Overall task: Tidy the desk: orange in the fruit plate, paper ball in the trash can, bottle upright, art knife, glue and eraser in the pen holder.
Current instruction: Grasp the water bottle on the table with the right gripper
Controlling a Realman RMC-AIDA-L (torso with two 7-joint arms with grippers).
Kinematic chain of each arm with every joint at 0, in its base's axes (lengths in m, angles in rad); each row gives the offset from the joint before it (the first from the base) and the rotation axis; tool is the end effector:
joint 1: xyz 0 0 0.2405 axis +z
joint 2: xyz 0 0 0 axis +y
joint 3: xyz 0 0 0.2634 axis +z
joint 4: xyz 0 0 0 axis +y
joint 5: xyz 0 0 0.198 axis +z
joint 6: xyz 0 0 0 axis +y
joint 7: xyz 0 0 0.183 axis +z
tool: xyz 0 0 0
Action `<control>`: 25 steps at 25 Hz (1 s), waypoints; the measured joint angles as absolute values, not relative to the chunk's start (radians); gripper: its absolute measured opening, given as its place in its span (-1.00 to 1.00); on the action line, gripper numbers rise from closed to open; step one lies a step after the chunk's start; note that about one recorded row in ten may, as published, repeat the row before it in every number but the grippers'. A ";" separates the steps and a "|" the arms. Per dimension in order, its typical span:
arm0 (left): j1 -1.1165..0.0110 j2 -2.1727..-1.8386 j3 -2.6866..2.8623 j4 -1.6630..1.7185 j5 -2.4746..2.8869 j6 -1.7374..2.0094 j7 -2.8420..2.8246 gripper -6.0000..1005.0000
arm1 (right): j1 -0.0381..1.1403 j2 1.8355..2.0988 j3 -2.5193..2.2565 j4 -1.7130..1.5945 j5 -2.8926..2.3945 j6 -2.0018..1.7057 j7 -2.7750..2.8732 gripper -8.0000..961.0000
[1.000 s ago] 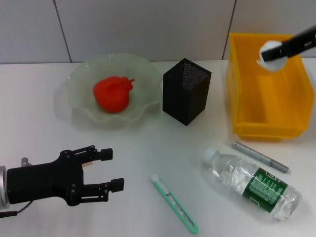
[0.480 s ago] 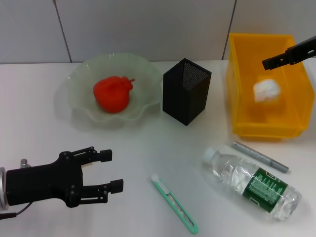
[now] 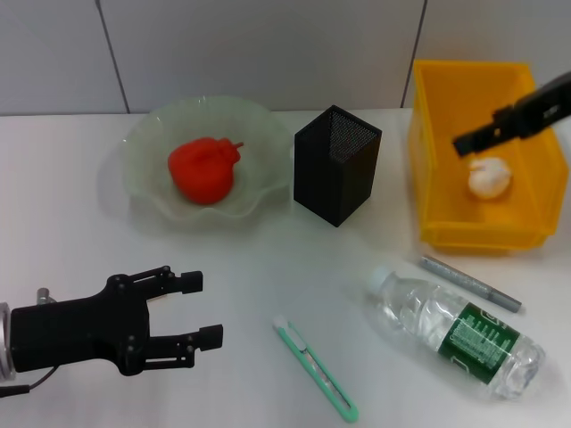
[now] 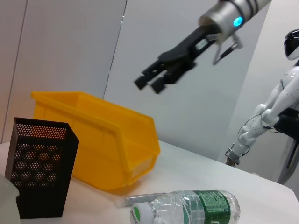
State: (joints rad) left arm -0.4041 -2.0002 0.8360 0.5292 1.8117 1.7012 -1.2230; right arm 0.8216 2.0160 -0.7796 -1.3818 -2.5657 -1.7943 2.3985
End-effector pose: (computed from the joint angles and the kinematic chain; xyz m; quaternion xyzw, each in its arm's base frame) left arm -0.2659 0.2830 -0.0289 -0.9332 -0.1943 -0.2912 0.0816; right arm 0.1611 0.4052 0.0706 -0.9132 0.3431 -0.0251 0.2185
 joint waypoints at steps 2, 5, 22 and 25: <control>-0.406 -2.000 0.836 0.529 1.812 1.701 -1.224 0.66 | 0.832 2.016 -0.785 -1.415 -2.568 -1.896 2.432 0.75; -0.407 -2.002 0.835 0.529 1.812 1.699 -1.225 0.66 | 0.842 2.016 -0.822 -1.435 -2.580 -2.008 2.486 0.75; -0.410 -2.014 0.807 0.530 1.812 1.692 -1.226 0.65 | 0.831 2.049 -1.074 -1.220 -2.764 -2.019 2.493 0.74; -0.410 -2.016 0.807 0.530 1.812 1.692 -1.226 0.65 | 0.831 2.051 -1.103 -1.196 -2.779 -1.981 2.479 0.74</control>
